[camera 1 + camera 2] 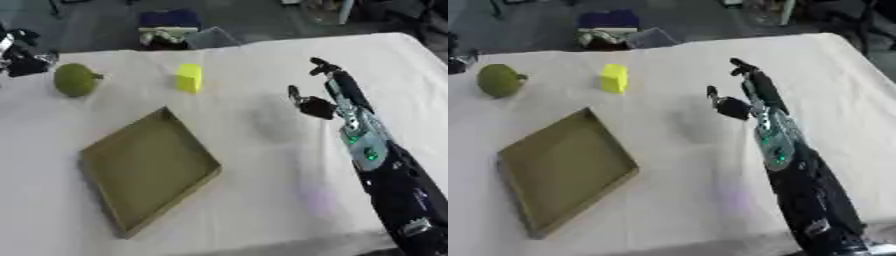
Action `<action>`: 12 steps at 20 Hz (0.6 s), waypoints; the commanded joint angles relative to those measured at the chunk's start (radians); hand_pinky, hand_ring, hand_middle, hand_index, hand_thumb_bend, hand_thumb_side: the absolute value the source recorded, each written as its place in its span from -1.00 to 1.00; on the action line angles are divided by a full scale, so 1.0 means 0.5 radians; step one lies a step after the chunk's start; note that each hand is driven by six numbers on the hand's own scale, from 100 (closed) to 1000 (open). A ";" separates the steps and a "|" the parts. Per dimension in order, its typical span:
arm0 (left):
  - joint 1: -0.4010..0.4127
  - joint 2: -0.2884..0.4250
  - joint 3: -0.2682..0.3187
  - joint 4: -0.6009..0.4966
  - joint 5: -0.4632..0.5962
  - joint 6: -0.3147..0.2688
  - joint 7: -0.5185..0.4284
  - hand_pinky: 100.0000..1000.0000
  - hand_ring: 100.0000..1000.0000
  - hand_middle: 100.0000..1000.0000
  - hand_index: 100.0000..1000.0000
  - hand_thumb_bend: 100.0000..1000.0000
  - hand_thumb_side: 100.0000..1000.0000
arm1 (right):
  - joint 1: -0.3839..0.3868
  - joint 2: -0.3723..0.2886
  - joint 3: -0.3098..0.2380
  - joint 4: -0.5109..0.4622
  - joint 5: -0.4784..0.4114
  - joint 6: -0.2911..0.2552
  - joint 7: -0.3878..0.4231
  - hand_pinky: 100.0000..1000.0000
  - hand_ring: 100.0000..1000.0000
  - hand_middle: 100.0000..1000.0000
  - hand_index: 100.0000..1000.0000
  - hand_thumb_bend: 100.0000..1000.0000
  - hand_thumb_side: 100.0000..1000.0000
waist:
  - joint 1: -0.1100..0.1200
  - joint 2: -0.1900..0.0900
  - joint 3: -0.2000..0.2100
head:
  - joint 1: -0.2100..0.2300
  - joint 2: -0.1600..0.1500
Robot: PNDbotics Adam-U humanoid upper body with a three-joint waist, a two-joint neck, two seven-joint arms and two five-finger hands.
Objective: Pick up objects on the table and place them in the box.
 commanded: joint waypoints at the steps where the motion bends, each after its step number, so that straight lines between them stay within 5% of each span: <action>1: -0.058 0.031 -0.016 0.102 -0.102 -0.092 0.035 0.44 0.38 0.49 0.74 -0.62 -0.36 | -0.043 -0.012 0.004 -0.022 0.009 -0.006 0.001 0.50 0.88 0.47 0.92 -0.62 -0.19 | 0.001 -0.027 -0.004 | 0.005 0.008; 12: -0.059 -0.041 0.045 0.091 -0.466 -0.083 0.254 0.46 0.41 0.51 0.78 -0.28 -0.27 | -0.060 -0.005 0.005 -0.015 0.003 -0.012 0.006 0.50 0.88 0.47 0.92 -0.62 -0.19 | -0.006 -0.005 -0.020 | 0.012 0.000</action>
